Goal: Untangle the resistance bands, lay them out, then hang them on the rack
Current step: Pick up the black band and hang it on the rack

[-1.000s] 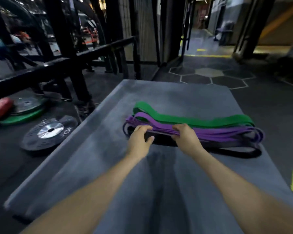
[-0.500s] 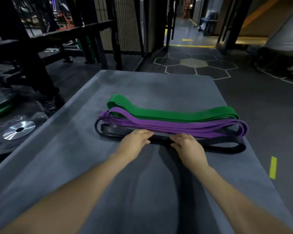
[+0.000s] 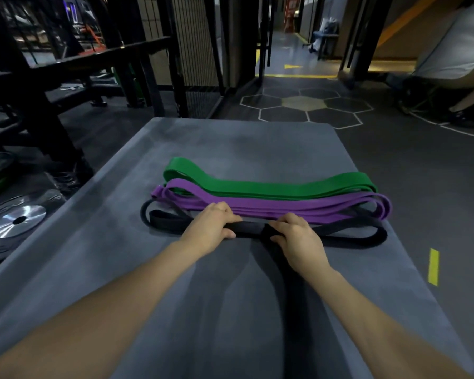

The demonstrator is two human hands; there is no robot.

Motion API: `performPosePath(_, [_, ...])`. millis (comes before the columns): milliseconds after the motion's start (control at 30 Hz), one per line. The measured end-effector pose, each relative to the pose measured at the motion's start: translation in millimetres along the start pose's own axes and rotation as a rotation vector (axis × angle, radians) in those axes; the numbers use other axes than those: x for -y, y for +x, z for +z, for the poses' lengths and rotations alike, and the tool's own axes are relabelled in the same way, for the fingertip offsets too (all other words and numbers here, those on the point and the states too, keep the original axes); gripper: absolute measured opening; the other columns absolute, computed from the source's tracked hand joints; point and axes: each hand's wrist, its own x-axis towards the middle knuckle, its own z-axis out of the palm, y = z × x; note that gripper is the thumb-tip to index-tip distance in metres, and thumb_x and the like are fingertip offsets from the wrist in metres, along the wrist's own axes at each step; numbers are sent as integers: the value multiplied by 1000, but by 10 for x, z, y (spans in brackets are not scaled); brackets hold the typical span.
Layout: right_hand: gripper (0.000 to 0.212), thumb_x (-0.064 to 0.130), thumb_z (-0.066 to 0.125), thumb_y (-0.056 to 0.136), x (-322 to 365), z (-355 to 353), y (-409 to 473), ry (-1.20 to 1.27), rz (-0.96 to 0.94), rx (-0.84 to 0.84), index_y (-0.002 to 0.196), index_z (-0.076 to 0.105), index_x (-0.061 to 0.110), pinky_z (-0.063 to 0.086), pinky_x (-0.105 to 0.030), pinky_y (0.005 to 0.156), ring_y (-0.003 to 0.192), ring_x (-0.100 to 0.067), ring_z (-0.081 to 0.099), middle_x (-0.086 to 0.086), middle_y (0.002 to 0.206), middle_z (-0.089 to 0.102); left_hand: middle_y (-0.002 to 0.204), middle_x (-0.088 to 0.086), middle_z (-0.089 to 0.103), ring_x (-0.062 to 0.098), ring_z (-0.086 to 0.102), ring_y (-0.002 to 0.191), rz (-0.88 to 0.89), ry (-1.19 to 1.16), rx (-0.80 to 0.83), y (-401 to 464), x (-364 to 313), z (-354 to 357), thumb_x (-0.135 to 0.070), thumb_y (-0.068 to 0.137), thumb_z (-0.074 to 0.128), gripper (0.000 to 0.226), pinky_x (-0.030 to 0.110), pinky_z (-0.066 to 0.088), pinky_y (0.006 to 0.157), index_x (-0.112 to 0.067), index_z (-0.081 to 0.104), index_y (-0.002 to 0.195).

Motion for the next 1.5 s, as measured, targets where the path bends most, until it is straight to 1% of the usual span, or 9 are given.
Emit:
performPosePath(167, [39, 8, 70, 79, -32, 28, 36, 2, -70, -51, 117, 64, 7, 45, -40, 81, 95, -34, 50, -14, 102, 56, 115, 2, 45, 17, 38, 111, 30, 98, 90, 12, -19, -13, -23, 88, 61, 47, 28, 34, 98, -18, 49, 133])
performPosePath(333, [39, 4, 73, 74, -57, 35, 45, -15, -111, -44, 112, 66, 1, 46, -42, 76, 86, -36, 50, -17, 95, 56, 116, 10, 33, 23, 35, 106, 93, 296, 167, -34, -85, 17, -19, 97, 42, 28, 38, 38, 94, -5, 40, 122])
performPosePath(500, [41, 11, 63, 87, -106, -20, 64, -6, -176, 23, 127, 56, 2, 40, -38, 88, 97, -32, 43, -17, 108, 51, 110, 6, 32, 23, 36, 105, 119, 285, 246, -28, -68, -11, -19, 95, 35, 27, 37, 33, 98, -9, 38, 119])
performPosePath(667, [44, 23, 50, 95, -128, -36, 65, -86, -193, 165, 136, 46, 9, 33, -33, 97, 107, -27, 35, -12, 123, 41, 122, 4, 36, 19, 36, 117, 124, 265, 315, 8, -42, -1, -48, 97, 29, 50, 37, 29, 107, -13, 32, 132])
performPosePath(733, [46, 26, 46, 97, -136, -14, 48, -118, -187, 187, 140, 41, 10, 30, -32, 98, 108, -27, 33, -10, 126, 39, 120, 2, 34, 18, 35, 118, 107, 210, 307, -6, -56, 12, -48, 98, 23, 52, 37, 26, 108, -15, 29, 137])
performPosePath(933, [46, 29, 42, 98, -125, 16, 39, -168, -148, 195, 142, 37, 14, 28, -35, 91, 111, -28, 34, -9, 128, 38, 122, 0, 41, 18, 37, 115, 23, 25, 118, -37, -24, 33, -31, 97, 44, 32, 36, 30, 104, -23, 47, 128])
performPosePath(1167, [46, 30, 41, 98, -121, 15, 52, -174, -123, 232, 142, 36, 18, 29, -34, 93, 114, -27, 33, -7, 130, 36, 121, 7, 46, 25, 39, 116, -65, 182, 336, 160, -138, -82, -34, 94, 50, 29, 38, 30, 101, -20, 50, 119])
performPosePath(1367, [46, 29, 43, 97, -127, 26, 49, -148, -120, 220, 142, 37, 20, 28, -34, 95, 117, -27, 33, -7, 131, 36, 108, 2, 47, 22, 40, 105, -51, 84, 367, 110, -125, -53, -27, 94, 49, 14, 40, 38, 94, -22, 38, 100])
performPosePath(1500, [46, 29, 44, 97, -140, 36, 22, -145, -139, 191, 142, 38, 20, 28, -34, 94, 116, -27, 35, -7, 131, 39, 122, 6, 53, 24, 48, 115, -88, 22, 306, 69, -185, -51, -23, 95, 50, 26, 39, 39, 99, -15, 47, 119])
